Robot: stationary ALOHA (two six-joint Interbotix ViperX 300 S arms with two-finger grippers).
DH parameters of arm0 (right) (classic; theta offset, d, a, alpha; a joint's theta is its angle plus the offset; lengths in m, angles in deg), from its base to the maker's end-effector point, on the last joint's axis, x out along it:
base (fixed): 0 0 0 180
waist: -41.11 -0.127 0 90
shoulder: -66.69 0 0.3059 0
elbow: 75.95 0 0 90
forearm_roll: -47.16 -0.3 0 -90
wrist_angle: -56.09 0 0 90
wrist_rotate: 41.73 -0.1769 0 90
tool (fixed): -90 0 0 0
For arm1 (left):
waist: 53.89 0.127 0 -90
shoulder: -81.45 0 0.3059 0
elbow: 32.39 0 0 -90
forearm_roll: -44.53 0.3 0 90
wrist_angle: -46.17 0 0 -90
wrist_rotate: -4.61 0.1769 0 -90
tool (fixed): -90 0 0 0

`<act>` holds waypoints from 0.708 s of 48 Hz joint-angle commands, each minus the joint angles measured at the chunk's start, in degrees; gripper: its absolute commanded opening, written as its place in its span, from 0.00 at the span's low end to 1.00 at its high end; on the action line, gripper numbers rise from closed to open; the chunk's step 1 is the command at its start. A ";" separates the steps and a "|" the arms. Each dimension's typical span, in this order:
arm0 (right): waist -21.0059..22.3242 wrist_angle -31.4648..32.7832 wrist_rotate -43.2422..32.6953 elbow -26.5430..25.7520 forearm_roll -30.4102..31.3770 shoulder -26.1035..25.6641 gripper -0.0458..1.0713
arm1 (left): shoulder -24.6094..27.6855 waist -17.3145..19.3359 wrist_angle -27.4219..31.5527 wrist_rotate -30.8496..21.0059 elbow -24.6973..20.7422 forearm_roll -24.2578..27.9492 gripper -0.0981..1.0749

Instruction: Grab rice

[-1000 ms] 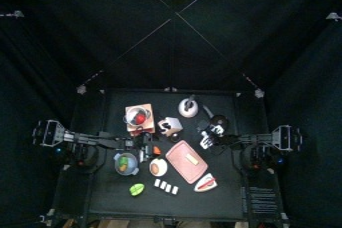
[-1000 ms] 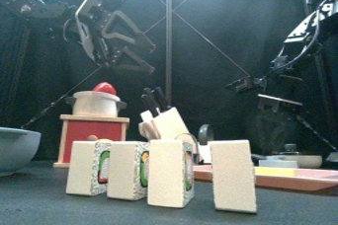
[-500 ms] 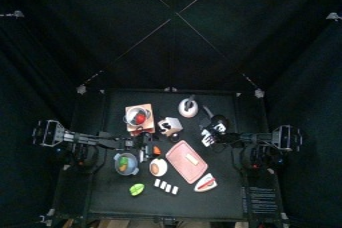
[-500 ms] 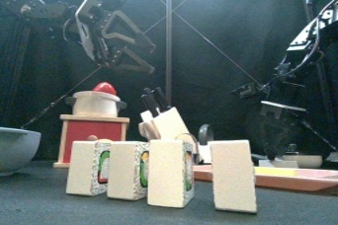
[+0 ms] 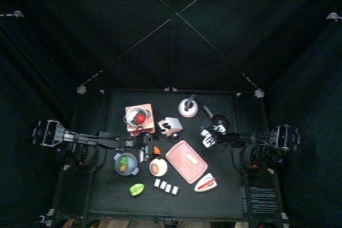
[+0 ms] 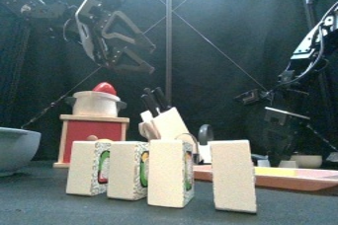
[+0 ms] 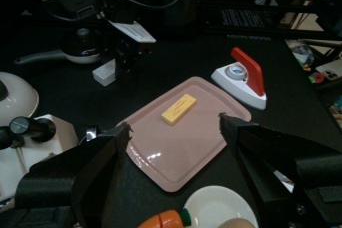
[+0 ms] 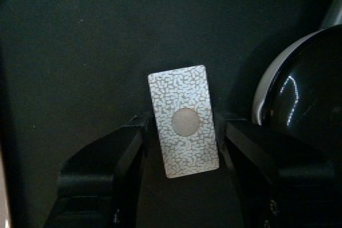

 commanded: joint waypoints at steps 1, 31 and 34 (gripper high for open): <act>0.44 -0.26 -0.09 -0.44 -0.26 0.26 0.80 | -0.62 0.18 -0.26 0.09 -0.62 0.00 0.96; -0.09 0.00 -0.53 -1.23 -2.20 -0.79 0.65 | -0.62 0.18 -0.18 0.09 -0.62 -0.09 0.96; -0.26 0.09 -0.62 -1.41 -2.64 -2.20 0.65 | -0.62 0.18 -0.26 0.09 -0.53 -0.09 0.96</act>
